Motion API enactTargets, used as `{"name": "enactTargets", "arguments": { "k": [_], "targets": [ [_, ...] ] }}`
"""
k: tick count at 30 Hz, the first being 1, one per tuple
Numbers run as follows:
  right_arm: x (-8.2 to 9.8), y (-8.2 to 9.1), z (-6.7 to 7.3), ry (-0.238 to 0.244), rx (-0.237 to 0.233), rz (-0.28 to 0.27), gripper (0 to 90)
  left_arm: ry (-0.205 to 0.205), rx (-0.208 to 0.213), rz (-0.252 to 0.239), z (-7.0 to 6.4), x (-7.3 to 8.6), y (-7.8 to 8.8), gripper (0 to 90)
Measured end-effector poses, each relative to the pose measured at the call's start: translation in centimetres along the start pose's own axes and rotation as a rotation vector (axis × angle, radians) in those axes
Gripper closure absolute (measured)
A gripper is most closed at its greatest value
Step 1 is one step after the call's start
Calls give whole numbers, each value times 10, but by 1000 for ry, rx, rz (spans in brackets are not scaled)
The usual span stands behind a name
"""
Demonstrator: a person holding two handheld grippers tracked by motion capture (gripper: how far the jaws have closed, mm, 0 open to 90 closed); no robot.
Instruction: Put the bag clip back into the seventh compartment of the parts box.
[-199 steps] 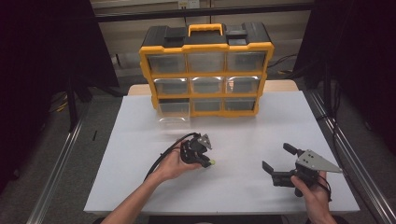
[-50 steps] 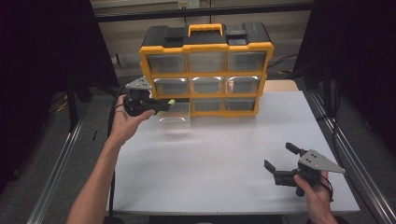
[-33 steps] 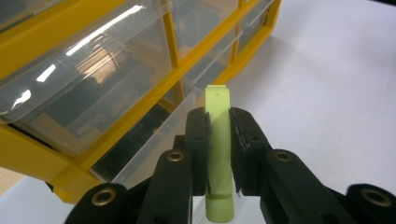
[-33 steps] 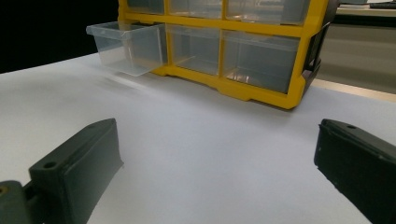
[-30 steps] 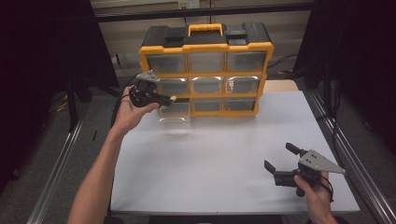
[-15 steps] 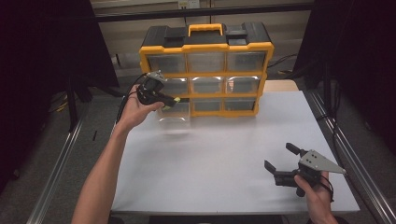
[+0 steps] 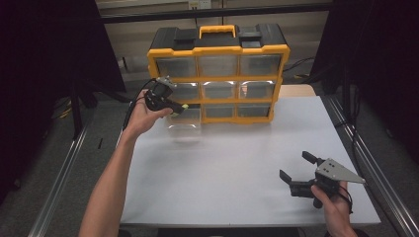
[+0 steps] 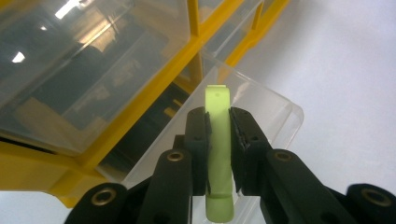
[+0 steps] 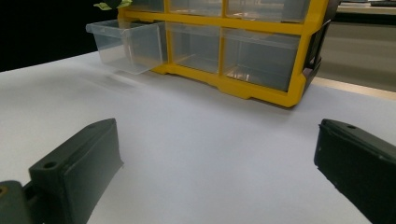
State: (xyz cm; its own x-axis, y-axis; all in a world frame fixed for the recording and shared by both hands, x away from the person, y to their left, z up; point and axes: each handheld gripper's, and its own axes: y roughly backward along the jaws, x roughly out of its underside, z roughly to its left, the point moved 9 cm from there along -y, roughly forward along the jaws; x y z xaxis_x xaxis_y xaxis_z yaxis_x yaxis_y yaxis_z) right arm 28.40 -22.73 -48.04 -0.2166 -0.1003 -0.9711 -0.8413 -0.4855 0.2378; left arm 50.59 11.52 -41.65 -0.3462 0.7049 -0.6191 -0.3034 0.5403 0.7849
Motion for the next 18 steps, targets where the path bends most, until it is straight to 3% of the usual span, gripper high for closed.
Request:
{"name": "enactTargets", "arguments": {
  "k": [1, 4, 5, 6, 7, 9, 13, 14, 15, 16, 18],
  "targets": [
    [0, 0, 0, -2, 1, 1, 2, 24, 0, -19, -1, -1, -2, 783],
    [0, 0, 0, -5, -1, 3, 2, 43, 4, -26, -2, 0, -5, 783],
    [1, 0, -1, -5, 1, 4, 1, 9, 11, 1, -1, 2, -5, 783],
    [0, 0, -1, -5, 2, 3, 2, 8, 17, 6, -1, 3, -7, 784],
    [0, 0, -1, -3, 2, 3, 1, 45, 13, -20, -3, 1, -10, 783],
    [0, 0, -1, -9, 3, 1, 2, 50, 9, -10, -5, 3, -13, 783],
    [1, 0, -1, -5, 1, 3, 2, 42, 14, -8, -4, 3, -15, 783],
    [1, 0, -1, -9, 3, 4, 2, 12, 22, 24, -2, 6, -14, 783],
    [0, 0, -1, -8, 3, 2, 1, 48, 19, 4, -4, 5, -17, 783],
    [0, 0, -1, -6, 1, 1, 2, 29, 19, 24, -3, 8, -19, 784],
    [0, 0, -1, -8, 2, 2, 2, 32, 22, 27, -3, 10, -22, 783]
  ]
}}
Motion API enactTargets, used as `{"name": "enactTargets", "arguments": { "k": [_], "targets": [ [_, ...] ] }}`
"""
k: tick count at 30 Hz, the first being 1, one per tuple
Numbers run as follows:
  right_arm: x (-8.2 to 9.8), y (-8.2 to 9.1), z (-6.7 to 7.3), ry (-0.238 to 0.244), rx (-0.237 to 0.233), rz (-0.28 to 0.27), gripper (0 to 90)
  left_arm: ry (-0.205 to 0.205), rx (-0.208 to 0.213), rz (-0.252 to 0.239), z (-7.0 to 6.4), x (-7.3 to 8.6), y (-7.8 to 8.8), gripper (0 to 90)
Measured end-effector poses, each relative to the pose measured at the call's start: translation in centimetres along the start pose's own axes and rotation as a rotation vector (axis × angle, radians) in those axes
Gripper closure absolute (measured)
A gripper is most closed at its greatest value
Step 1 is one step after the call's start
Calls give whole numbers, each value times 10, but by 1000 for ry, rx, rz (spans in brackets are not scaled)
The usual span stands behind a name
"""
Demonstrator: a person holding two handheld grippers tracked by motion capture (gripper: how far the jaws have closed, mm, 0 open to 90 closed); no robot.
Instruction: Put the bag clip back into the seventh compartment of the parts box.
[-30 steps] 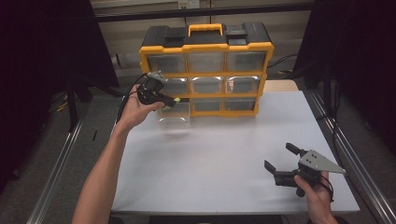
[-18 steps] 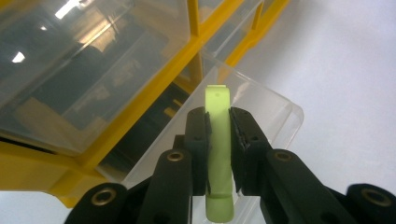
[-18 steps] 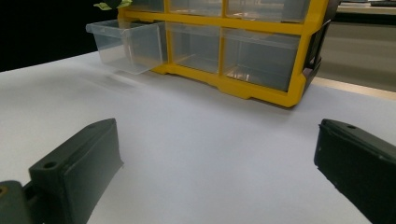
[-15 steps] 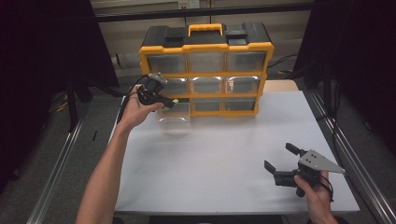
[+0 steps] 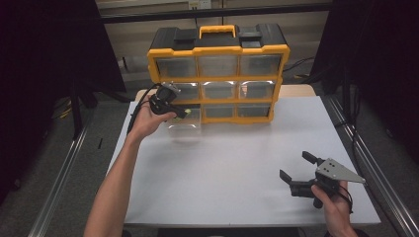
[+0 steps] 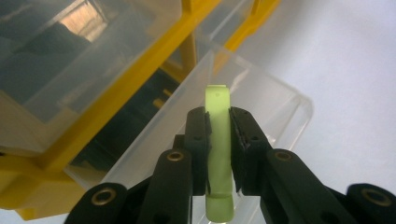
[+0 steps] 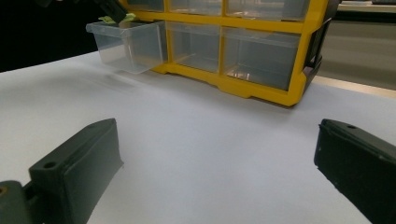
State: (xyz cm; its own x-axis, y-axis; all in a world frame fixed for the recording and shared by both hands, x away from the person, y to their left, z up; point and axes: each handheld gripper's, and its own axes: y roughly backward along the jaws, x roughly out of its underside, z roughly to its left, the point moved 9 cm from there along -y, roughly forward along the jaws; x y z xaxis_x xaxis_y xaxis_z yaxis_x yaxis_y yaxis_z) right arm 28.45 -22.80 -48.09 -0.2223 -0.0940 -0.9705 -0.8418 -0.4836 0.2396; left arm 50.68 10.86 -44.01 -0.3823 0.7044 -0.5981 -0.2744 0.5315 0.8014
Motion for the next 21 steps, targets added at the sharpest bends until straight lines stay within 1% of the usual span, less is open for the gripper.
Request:
{"name": "enactTargets", "arguments": {
  "k": [1, 2, 4, 6, 7, 9, 10, 11, 12, 13, 14, 15, 16, 17, 18, 19, 20, 21],
  "targets": [
    [0, 0, 0, -1, 0, 1, 2, 10, -6, -5, 1, 0, -2, 783],
    [0, 0, 0, -1, 0, 1, 2, 10, -6, -5, 1, 0, -2, 783],
    [0, 0, 0, -1, 0, 0, 2, -7, -6, 21, 3, 2, -2, 784],
    [0, 0, 0, -2, 0, 1, 1, -7, -7, 20, 3, 2, -3, 783],
    [0, 0, 0, 0, 0, 0, 1, 5, -7, 7, 1, 1, -5, 783],
    [0, 0, 0, -1, 1, 1, 1, 4, -7, 10, 1, 1, -6, 783],
    [0, 0, 0, -1, 1, 1, 1, 1, -4, 20, 1, 2, -6, 783],
    [0, 0, 0, 0, 1, 0, 1, -6, -5, 48, 3, 5, -5, 782],
    [0, 0, 0, -1, 0, 0, 1, 13, -3, 35, 2, 4, -5, 782],
    [0, 1, 0, 1, -1, 1, 2, 9, -8, 30, 3, 4, -6, 782],
    [0, 1, 0, -1, 2, -1, 2, -4, -14, 45, 4, 5, -6, 782],
    [0, 1, 0, -1, 4, 1, 1, 19, -15, 38, 2, 4, -8, 782],
    [0, 1, 0, -1, 4, 1, 1, 19, -15, 38, 2, 4, -8, 783],
    [0, 1, 0, -2, 5, 0, 2, -9, -13, 58, 3, 6, -8, 783],
    [0, 1, 0, -2, 4, 1, 2, 16, -17, 43, 1, 5, -11, 783],
    [0, 1, 0, 0, 3, 1, 2, 28, -20, 35, 0, 4, -13, 782],
    [0, 1, 0, 2, 3, 0, 2, -15, -26, 67, 1, 6, -12, 782],
    [0, 1, 0, 2, 0, 2, 1, -15, -22, 53, 0, 4, -14, 782]
  ]
}}
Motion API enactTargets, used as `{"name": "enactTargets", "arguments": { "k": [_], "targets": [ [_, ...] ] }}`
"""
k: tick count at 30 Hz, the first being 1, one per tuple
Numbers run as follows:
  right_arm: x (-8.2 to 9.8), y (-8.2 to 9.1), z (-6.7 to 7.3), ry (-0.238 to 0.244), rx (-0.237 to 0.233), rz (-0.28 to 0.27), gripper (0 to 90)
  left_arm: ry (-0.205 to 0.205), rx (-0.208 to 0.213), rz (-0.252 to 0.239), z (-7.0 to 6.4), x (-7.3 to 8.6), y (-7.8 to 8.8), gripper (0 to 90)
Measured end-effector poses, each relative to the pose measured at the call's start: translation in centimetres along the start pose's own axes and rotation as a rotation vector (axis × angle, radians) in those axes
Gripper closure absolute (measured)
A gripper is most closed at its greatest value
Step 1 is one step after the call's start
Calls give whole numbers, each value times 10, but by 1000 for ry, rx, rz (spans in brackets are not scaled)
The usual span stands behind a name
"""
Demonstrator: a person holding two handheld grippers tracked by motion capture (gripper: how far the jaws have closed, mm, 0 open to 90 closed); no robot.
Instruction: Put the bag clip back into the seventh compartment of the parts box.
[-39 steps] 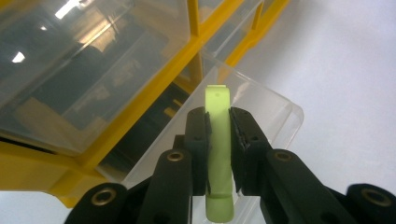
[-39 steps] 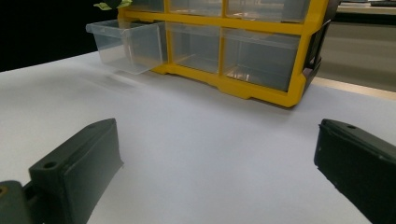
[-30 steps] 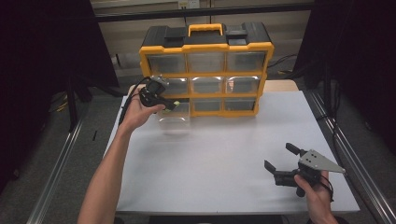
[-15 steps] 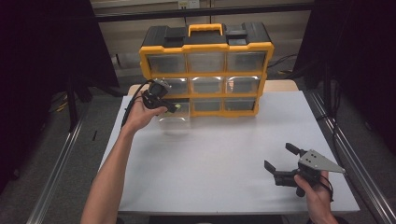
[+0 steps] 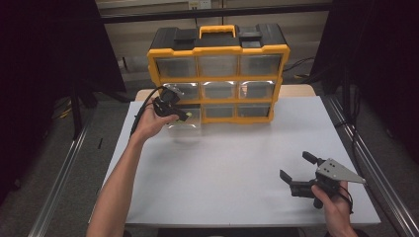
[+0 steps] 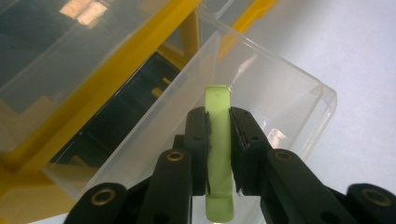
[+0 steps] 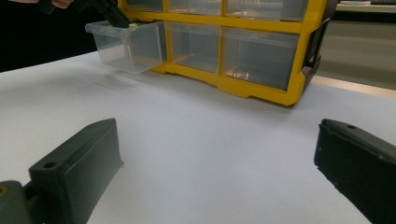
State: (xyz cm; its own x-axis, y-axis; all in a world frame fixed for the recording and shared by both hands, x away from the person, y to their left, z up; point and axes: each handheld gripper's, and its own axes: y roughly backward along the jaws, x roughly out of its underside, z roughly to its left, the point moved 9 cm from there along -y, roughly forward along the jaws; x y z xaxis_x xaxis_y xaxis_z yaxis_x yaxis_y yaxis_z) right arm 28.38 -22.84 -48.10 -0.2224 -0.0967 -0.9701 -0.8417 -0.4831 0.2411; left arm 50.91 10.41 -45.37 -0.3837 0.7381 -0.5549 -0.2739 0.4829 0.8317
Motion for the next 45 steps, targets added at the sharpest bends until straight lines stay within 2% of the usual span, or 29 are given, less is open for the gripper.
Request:
{"name": "enactTargets", "arguments": {
  "k": [1, 3, 6, 8, 10, 11, 13, 14, 17, 18, 19, 21, 23, 25, 26, 27, 30, 35, 36, 37, 39, 41, 42, 43, 44, 45],
  "targets": [
    [0, 0, 0, -2, -1, 0, 1, 23, -5, -4, -2, 0, -1, 782],
    [0, 0, 0, -1, -2, -1, 1, 2, -1, 7, -1, 0, -2, 779],
    [0, 0, 0, -2, 0, -1, 1, 14, 1, -2, 0, 0, -3, 778],
    [0, 0, 0, -2, 0, -1, 2, 54, -5, -14, 0, 0, -4, 776],
    [0, 0, 0, -1, -2, -1, 1, 28, -5, -7, 3, 0, -2, 775],
    [0, 0, 0, -1, -3, 0, 2, 38, 0, -10, 3, 0, -1, 773],
    [0, 0, 0, 1, -3, -2, 2, 49, 13, -41, 3, -1, 1, 735],
    [0, 0, 0, 0, -2, -1, 2, 64, 4, -47, 3, -1, 3, 724],
    [0, 0, 0, -3, 0, -1, 2, 74, 1, -67, 4, -2, 2, 683],
    [0, 0, 0, -4, 1, -2, 2, 95, -6, -77, 4, -2, 2, 683],
    [0, 0, 1, 0, 0, -5, 2, 82, -9, -67, 5, 0, 3, 609],
    [0, 1, 1, 1, -3, -2, 2, 95, -16, -80, 5, 0, 4, 598],
    [0, 0, 1, 2, -4, -3, 2, 87, -26, -90, 5, 0, 6, 534],
    [0, 0, 1, 3, -5, -2, 2, 148, -36, -129, 4, -2, 8, 507],
    [0, 0, 1, 4, -3, -2, 2, 153, -43, -136, 4, -3, 9, 475],
    [0, 0, 1, 2, -1, -3, 1, 132, -47, -140, 5, -3, 10, 447],
    [0, 0, 0, -4, -2, -6, 2, 161, -91, -154, 8, -2, 11, 330],
    [1, 0, -4, -18, 7, -6, 1, 165, -124, -189, 13, -5, 15, 132],
    [1, 0, -3, -12, 1, -4, 1, 157, -127, -200, 13, -6, 15, 109],
    [1, 0, -3, -12, 1, -4, 1, 166, -122, -189, 12, -5, 16, 109],
    [1, 1, -3, -10, 1, -6, 1, 168, -139, -200, 13, -6, 18, 74],
    [1, 1, -3, -14, 4, -8, 1, 185, -146, -225, 15, -7, 21, 63],
    [2, 1, -4, -12, 4, -3, 1, 209, -147, -259, 16, -9, 21, 48],
    [2, 1, -4, -12, 4, -3, 1, 215, -137, -271, 15, -8, 22, 48],
    [2, 1, -5, -10, 8, -3, 1, 195, -146, -280, 16, -9, 24, 44],
    [2, 0, -3, -9, 5, -2, 1, 201, -171, -288, 18, -9, 26, 43]
  ]
}}
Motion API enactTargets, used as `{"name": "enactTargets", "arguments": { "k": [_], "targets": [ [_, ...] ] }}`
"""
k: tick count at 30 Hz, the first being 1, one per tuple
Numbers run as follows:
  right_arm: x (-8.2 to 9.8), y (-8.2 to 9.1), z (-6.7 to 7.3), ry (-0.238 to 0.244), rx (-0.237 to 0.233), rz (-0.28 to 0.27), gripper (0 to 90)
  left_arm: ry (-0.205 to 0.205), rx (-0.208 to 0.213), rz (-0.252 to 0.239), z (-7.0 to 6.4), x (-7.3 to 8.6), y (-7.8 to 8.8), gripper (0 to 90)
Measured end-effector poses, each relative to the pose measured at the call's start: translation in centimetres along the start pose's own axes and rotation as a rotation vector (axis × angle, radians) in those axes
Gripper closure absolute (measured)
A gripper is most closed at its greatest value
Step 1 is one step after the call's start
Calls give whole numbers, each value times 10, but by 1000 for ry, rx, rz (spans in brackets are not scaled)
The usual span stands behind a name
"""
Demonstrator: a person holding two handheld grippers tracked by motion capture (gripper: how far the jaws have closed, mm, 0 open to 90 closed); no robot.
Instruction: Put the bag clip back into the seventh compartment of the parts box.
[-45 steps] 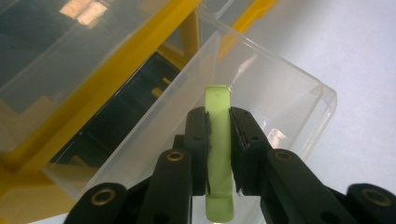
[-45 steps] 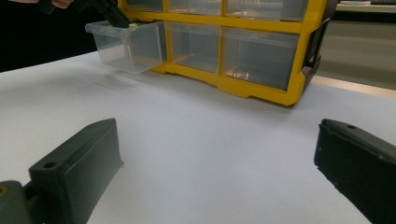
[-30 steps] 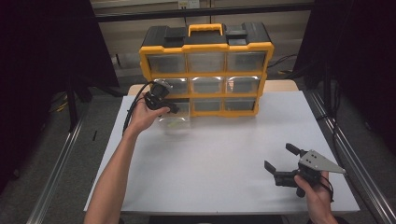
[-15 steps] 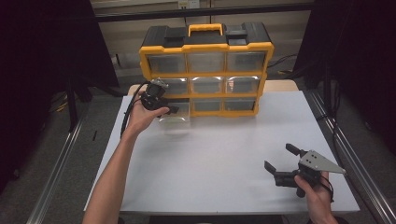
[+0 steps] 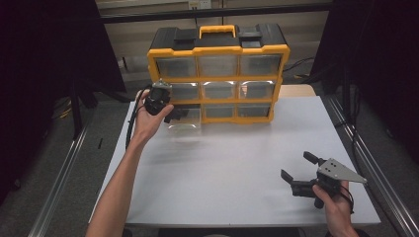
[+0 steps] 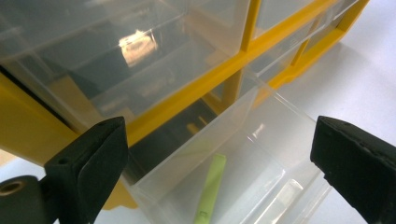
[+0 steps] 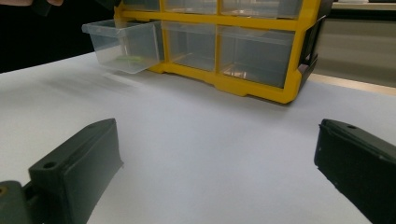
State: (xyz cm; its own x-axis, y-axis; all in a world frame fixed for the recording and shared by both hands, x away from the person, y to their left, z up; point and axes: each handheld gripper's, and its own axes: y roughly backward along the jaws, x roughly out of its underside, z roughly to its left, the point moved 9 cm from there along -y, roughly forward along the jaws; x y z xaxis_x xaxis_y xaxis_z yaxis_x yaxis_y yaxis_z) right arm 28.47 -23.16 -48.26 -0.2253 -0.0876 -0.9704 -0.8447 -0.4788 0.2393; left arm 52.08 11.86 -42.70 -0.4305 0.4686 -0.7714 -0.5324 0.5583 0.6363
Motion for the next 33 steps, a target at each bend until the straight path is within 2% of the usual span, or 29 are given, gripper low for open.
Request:
{"name": "enactTargets", "arguments": {
  "k": [1, 3, 4, 5, 9, 11, 13, 16, 20, 21, 23, 24, 25, 28, 30, 31, 33],
  "targets": [
    [0, 0, 0, 0, 0, 0, 1, 10, -12, -25, 1, -1, 1, 43],
    [-1, 0, 1, -1, 0, -5, 1, 16, 11, -56, -1, -2, 2, 38],
    [-1, 0, 1, -3, 1, -5, 1, 13, 7, -60, -2, -1, 4, 33],
    [-1, 0, 1, -5, 2, -4, 1, -8, -8, -55, -1, -1, 5, 33],
    [-1, 1, 0, -7, 6, -3, 1, 7, -27, -138, -5, -2, 8, 33],
    [-1, 0, 0, -6, 7, -3, 1, -7, -21, -169, -9, -3, 8, 33],
    [-1, 0, 1, -8, 8, -3, 1, -24, -46, -209, -10, -3, 9, 32],
    [-2, 0, 3, 4, 0, -2, 1, 6, -54, -269, -14, -3, 13, 27],
    [-2, -2, 3, 2, 1, 0, 1, -7, -59, -294, -21, 0, 16, 29],
    [-2, -2, 3, 1, 0, 0, 1, 0, -42, -322, -23, 0, 18, 28],
    [-2, -2, 3, 0, 1, -2, 1, 37, -47, -362, -25, -1, 23, 28],
    [-2, -2, 3, 4, 2, -3, 1, 43, -58, -369, -25, 0, 25, 27],
    [-2, -2, 3, 5, -1, -3, 1, 32, -52, -374, -27, 1, 27, 24],
    [-2, -1, 3, 6, 0, -7, 1, 18, -85, -370, -30, 8, 30, 24],
    [-2, -1, 2, 8, 0, -5, 1, 25, -89, -376, -33, 11, 31, 24],
    [-3, -1, 2, 8, 2, -7, 1, 41, -83, -382, -35, 12, 32, 24],
    [-3, -1, 2, 7, 3, -9, 1, 40, -90, -378, -37, 17, 35, 24]
  ]
}}
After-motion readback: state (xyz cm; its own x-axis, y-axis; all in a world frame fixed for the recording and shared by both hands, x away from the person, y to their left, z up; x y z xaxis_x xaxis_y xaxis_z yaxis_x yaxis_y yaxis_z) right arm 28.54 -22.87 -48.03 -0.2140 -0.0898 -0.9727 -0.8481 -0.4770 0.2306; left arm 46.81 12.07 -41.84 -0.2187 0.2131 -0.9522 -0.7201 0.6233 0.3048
